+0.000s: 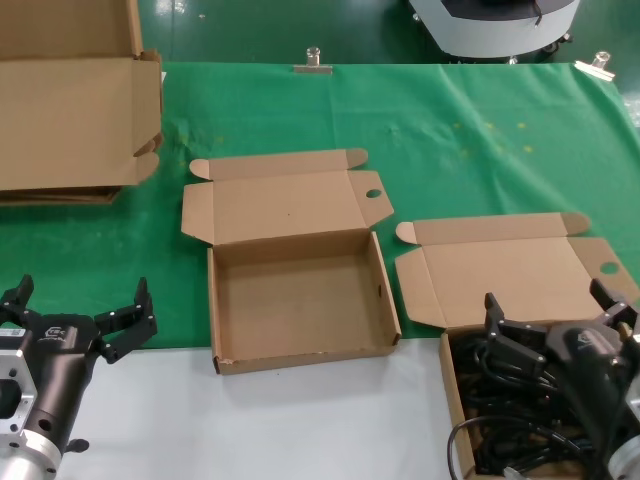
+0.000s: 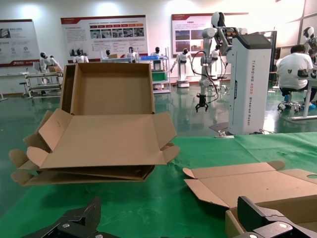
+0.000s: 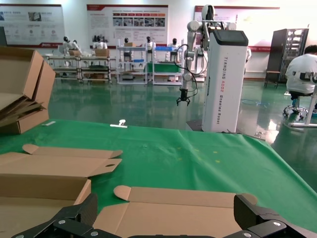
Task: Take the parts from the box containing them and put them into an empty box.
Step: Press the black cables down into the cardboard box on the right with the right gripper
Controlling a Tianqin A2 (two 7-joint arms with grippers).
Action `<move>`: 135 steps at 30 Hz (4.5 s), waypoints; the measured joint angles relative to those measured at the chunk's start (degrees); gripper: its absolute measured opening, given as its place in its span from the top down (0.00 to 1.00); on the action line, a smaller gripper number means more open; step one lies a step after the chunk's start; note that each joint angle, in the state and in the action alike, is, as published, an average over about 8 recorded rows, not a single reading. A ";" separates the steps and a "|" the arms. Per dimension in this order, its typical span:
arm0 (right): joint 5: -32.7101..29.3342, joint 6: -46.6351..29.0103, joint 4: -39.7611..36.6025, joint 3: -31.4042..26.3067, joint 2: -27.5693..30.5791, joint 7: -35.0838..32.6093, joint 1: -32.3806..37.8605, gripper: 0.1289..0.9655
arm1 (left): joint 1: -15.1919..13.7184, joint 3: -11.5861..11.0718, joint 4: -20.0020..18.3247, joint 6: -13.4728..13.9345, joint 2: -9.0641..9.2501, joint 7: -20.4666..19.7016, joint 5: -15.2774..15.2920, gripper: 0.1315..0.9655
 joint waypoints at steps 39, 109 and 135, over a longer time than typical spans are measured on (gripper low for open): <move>0.00 0.00 0.00 0.00 0.00 0.00 0.00 0.00 | 0.00 0.00 0.00 0.00 0.00 0.00 0.00 0.16; 1.57 -40.57 -3.69 -13.04 39.71 18.56 25.09 0.00 | 0.00 0.00 0.00 0.00 0.00 -0.01 0.01 0.95; -2.93 -62.60 -12.71 -15.89 43.93 10.63 29.51 0.00 | 0.00 0.00 0.00 0.00 0.00 -0.02 0.02 0.95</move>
